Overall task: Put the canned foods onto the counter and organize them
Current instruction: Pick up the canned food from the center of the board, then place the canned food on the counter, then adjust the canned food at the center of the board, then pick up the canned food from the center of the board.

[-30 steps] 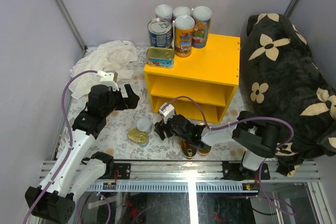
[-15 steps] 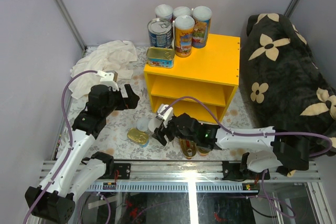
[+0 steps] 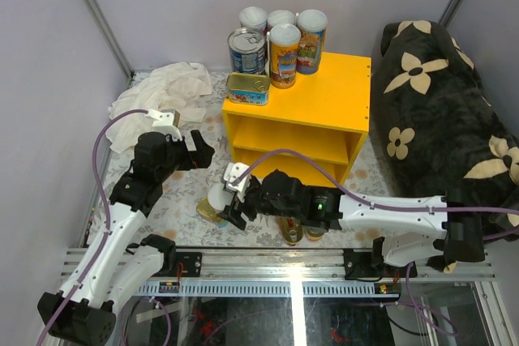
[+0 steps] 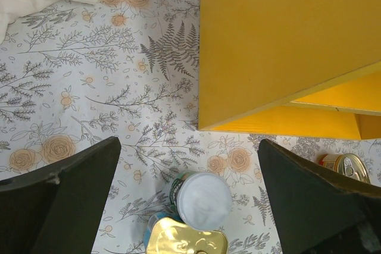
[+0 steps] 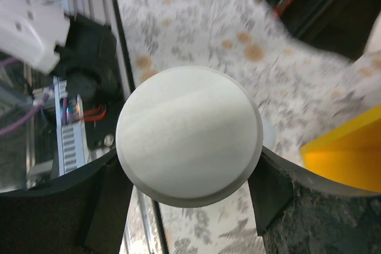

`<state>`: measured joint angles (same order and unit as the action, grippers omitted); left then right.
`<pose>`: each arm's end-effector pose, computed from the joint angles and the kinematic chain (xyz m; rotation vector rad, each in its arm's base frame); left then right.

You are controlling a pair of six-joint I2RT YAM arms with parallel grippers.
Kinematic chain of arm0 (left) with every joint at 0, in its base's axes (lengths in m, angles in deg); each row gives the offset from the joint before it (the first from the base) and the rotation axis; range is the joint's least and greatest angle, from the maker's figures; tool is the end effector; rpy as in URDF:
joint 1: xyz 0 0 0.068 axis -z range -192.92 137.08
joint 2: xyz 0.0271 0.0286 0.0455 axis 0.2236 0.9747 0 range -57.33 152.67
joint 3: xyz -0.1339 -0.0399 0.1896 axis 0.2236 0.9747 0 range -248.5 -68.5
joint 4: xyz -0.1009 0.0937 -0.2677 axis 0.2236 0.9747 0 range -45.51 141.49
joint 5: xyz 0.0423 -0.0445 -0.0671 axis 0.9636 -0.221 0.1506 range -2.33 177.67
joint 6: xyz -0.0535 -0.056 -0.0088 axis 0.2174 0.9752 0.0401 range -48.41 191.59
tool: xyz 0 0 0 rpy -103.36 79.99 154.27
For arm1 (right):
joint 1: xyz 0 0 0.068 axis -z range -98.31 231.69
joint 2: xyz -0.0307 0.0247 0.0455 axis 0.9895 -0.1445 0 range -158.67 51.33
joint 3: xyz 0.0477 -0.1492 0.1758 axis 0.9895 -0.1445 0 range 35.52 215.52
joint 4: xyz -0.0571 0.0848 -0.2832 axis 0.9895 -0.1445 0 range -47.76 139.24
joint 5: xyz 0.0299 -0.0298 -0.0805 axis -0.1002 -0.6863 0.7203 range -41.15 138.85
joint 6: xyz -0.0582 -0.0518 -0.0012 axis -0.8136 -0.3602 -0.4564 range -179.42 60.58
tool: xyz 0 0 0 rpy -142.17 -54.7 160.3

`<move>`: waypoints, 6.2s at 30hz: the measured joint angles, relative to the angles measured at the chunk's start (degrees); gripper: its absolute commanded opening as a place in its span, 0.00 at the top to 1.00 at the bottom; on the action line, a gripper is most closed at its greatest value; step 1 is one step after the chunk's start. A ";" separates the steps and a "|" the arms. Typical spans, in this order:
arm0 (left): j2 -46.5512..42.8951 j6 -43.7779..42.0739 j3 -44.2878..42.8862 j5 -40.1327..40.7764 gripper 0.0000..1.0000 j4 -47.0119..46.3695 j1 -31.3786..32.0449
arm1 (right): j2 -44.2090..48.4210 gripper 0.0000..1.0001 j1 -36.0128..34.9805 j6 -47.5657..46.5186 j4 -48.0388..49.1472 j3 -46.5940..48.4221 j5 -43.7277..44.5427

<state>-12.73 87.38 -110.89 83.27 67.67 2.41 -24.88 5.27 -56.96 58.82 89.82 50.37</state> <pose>0.2643 -0.0778 0.2603 0.0413 2.0377 -0.4211 0.0938 0.3808 0.2508 -1.1216 1.5228 0.9480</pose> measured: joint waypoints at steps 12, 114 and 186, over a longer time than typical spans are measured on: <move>0.00 0.00 0.00 0.59 0.00 0.04 0.00 | -3.87 0.90 0.83 -8.72 -12.41 26.95 12.44; 11.56 -0.02 -18.21 16.55 0.32 -19.28 20.28 | 7.67 0.03 33.31 -0.02 -27.67 25.42 6.27; -0.46 5.70 -1.51 18.45 0.00 7.28 7.48 | -9.05 0.00 14.80 5.57 8.79 -6.73 -11.65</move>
<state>-13.19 93.09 -112.40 101.72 74.95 9.89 -33.93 20.07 -51.39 67.61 83.09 38.72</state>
